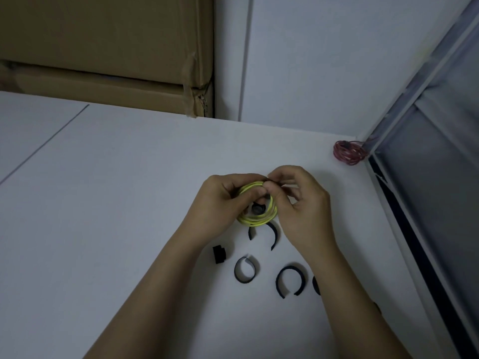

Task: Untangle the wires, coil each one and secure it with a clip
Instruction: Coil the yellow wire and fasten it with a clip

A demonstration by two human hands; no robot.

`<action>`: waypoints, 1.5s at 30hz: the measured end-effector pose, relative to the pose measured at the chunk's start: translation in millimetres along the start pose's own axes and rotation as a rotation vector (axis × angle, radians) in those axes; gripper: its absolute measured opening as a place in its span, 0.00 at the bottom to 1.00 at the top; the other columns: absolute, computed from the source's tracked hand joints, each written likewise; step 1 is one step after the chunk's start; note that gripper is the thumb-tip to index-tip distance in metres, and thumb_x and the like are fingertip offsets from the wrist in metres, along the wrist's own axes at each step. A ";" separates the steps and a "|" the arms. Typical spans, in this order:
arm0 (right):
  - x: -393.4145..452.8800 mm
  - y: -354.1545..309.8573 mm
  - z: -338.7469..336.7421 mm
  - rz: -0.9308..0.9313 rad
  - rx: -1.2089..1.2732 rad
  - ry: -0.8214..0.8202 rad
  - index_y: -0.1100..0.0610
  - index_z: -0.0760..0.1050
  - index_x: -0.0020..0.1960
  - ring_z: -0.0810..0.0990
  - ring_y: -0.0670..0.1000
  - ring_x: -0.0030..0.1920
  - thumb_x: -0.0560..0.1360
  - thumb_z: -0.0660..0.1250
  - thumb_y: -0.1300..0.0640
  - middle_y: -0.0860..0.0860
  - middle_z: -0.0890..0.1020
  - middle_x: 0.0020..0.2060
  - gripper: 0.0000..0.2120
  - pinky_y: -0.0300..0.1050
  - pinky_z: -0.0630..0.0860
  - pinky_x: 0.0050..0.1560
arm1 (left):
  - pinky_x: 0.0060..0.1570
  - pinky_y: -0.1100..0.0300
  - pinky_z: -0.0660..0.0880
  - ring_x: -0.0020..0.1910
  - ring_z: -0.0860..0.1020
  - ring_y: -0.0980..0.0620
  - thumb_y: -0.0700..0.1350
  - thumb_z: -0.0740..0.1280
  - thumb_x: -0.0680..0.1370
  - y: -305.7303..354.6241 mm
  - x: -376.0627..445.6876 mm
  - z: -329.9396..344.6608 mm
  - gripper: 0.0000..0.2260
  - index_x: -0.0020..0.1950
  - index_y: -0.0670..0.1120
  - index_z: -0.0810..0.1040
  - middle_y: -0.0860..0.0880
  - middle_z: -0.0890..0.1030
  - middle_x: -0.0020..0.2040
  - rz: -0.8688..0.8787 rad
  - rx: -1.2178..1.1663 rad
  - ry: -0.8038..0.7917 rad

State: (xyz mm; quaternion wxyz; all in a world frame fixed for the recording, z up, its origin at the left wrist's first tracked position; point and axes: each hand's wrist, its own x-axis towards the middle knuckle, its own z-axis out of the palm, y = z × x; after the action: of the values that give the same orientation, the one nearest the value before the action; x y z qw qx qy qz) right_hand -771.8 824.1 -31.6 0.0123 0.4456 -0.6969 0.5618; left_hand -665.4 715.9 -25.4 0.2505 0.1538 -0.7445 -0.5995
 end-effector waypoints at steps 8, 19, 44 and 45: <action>7.0 -5.8 -9.7 0.311 0.299 -0.074 0.51 0.82 0.41 0.83 0.44 0.42 0.71 0.73 0.65 0.46 0.85 0.38 0.09 0.35 0.76 0.45 | 0.45 0.58 0.78 0.42 0.82 0.55 0.40 0.67 0.78 -1.7 -1.9 -2.7 0.08 0.54 0.51 0.79 0.55 0.84 0.42 0.102 0.209 -0.014; 6.7 -6.8 -9.8 0.349 0.249 -0.004 0.50 0.81 0.39 0.82 0.44 0.41 0.74 0.70 0.63 0.45 0.84 0.36 0.10 0.37 0.76 0.45 | 0.40 0.70 0.73 0.40 0.79 0.61 0.46 0.65 0.79 -7.5 -4.9 5.5 0.06 0.54 0.56 0.73 0.56 0.80 0.44 0.344 0.422 0.036; 3.6 -4.5 -4.5 0.340 0.262 0.036 0.51 0.80 0.40 0.82 0.45 0.40 0.75 0.69 0.63 0.46 0.84 0.37 0.09 0.36 0.77 0.45 | 0.41 0.56 0.76 0.46 0.78 0.54 0.41 0.63 0.79 -25.1 1.4 6.1 0.09 0.55 0.42 0.81 0.48 0.79 0.50 0.553 0.560 0.167; 3.2 -4.2 -4.3 0.340 0.251 0.036 0.51 0.80 0.40 0.82 0.45 0.40 0.75 0.69 0.63 0.46 0.84 0.37 0.09 0.36 0.77 0.45 | 0.41 0.56 0.76 0.46 0.78 0.54 0.41 0.62 0.79 -25.3 1.4 5.7 0.10 0.55 0.41 0.81 0.48 0.79 0.50 0.549 0.575 0.148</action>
State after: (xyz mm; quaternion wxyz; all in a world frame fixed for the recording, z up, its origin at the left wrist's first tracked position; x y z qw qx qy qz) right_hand -773.1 825.7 -25.1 -0.1256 0.3096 -0.6860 0.6463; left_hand -671.5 714.0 -50.6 0.4011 0.0558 -0.8751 -0.2649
